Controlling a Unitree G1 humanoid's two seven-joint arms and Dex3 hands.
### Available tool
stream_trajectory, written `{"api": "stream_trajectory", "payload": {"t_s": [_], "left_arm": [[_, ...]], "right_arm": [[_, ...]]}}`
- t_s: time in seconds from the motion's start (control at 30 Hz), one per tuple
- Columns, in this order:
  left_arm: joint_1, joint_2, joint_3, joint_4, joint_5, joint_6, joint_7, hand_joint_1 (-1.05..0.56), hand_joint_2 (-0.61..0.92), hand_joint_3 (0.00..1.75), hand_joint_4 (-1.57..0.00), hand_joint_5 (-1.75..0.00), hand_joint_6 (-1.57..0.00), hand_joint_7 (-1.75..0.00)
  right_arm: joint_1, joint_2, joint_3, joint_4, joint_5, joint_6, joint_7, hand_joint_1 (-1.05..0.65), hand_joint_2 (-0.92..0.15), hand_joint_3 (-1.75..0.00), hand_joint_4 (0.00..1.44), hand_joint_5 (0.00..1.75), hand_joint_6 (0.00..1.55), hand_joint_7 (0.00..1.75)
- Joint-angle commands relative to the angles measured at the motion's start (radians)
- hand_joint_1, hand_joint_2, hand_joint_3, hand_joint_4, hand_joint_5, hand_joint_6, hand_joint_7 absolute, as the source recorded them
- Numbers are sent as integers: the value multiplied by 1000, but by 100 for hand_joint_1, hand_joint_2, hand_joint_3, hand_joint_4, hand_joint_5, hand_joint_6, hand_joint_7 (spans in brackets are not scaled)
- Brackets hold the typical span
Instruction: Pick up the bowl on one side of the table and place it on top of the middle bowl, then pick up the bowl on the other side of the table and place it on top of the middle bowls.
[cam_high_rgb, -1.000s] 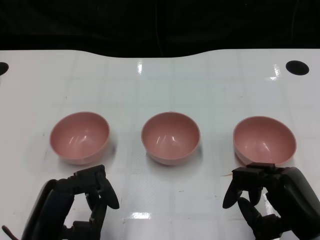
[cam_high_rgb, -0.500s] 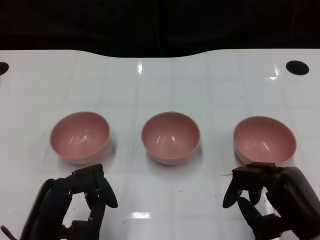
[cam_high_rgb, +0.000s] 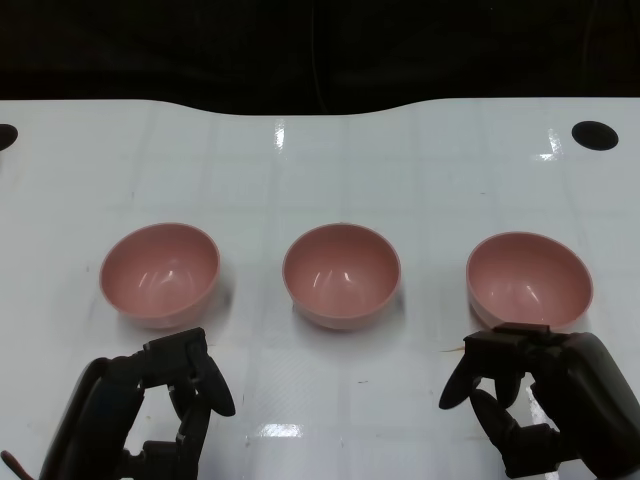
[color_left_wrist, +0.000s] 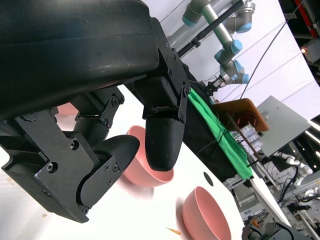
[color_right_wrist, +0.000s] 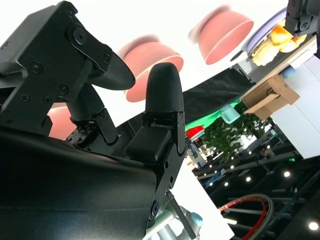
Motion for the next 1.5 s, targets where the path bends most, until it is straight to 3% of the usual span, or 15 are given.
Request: {"api": "stream_trajectory", "payload": {"t_s": [0.03,0.1,0.17,0.33,0.47,0.6,0.77,1.07,1.5], "left_arm": [[1,18,5,4,-8,-9,0,-4,28,155,-88,-169,-85,-146],[1,18,5,5,-7,-9,1,-4,28,155,-88,-169,-84,-147],[3,18,5,5,-10,-10,1,-5,28,155,-88,-169,-84,-147],[5,16,4,-5,-6,0,2,-5,28,155,-88,-168,-85,-146],[2,14,3,1,-3,-9,6,-4,27,156,-89,-167,-85,-146],[6,13,0,-8,-11,0,0,-5,28,156,-89,-168,-85,-147],[5,15,-3,-12,-16,8,-4,-5,29,155,-88,-170,-84,-149],[-9,18,-2,10,-15,-9,0,-5,29,154,-89,-170,-84,-149],[-10,23,-1,5,-21,4,-5,-6,27,156,-90,-170,-85,-149]], "right_arm": [[7,3,-11,-38,7,41,-3,-11,-38,-118,84,137,81,91],[9,1,-13,-57,-2,68,0,-12,-40,-114,84,133,81,89],[8,-1,-21,-81,-23,106,-5,-12,-41,-105,72,124,72,76],[15,0,-24,-133,-40,190,4,-19,-45,-84,55,122,61,63],[19,-4,-23,-161,-37,240,20,-23,-68,-35,45,97,53,47],[21,-9,-23,-199,-78,312,32,-28,-79,-12,36,85,46,35],[18,-13,-16,-251,-151,428,59,-40,-84,-4,21,73,35,22],[-10,-18,20,-320,-292,631,131,-52,-85,-1,7,66,26,13],[-80,-43,89,-266,-411,777,194,-53,-84,0,0,71,27,9]]}}
